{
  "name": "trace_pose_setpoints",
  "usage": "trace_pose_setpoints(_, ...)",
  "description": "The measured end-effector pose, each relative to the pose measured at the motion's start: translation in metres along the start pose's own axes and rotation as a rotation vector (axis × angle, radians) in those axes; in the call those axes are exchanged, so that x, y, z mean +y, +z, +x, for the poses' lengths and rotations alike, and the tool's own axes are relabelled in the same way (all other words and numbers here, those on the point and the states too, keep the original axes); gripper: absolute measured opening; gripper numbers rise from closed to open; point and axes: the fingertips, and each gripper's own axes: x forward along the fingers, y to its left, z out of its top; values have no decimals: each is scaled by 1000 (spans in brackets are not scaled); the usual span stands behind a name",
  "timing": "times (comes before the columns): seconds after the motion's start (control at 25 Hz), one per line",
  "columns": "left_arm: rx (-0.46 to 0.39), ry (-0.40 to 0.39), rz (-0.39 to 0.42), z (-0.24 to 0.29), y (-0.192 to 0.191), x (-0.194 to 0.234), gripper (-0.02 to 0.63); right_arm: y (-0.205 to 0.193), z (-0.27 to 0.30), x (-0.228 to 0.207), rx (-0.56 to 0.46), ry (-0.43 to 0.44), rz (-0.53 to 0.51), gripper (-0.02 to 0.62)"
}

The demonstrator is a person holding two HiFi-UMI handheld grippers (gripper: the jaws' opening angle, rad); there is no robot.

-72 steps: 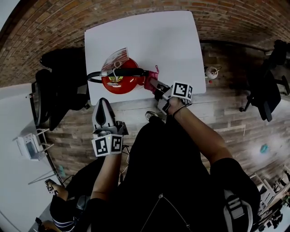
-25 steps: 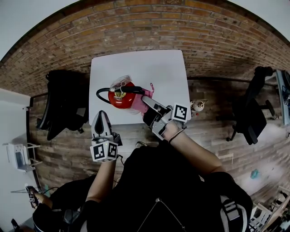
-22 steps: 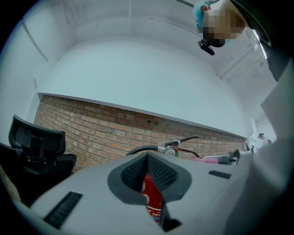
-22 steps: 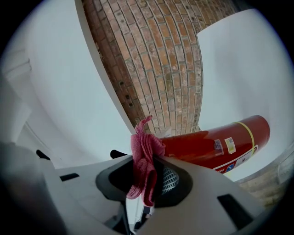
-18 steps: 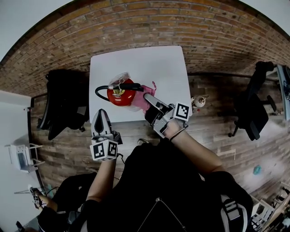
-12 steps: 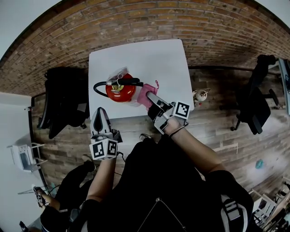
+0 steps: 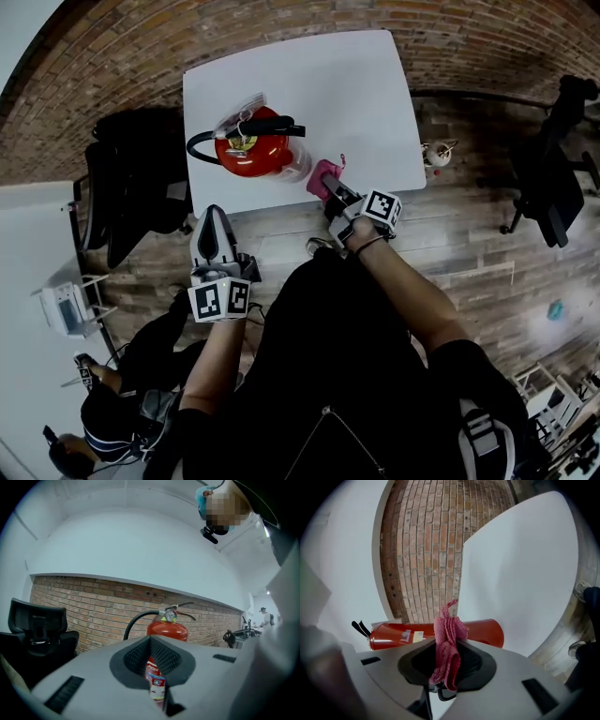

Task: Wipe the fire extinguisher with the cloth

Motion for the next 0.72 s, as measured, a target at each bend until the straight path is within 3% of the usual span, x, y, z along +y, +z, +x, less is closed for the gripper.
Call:
trace_pose_setpoints(0.4, 56, -21, 37, -15, -25, 14, 31, -10, 27, -95, -102, -120, -1, 103)
trace_pose_setpoints(0.72, 84, -9, 43, -25, -37, 28, 31, -11, 41, -133, -167, -190, 2, 103)
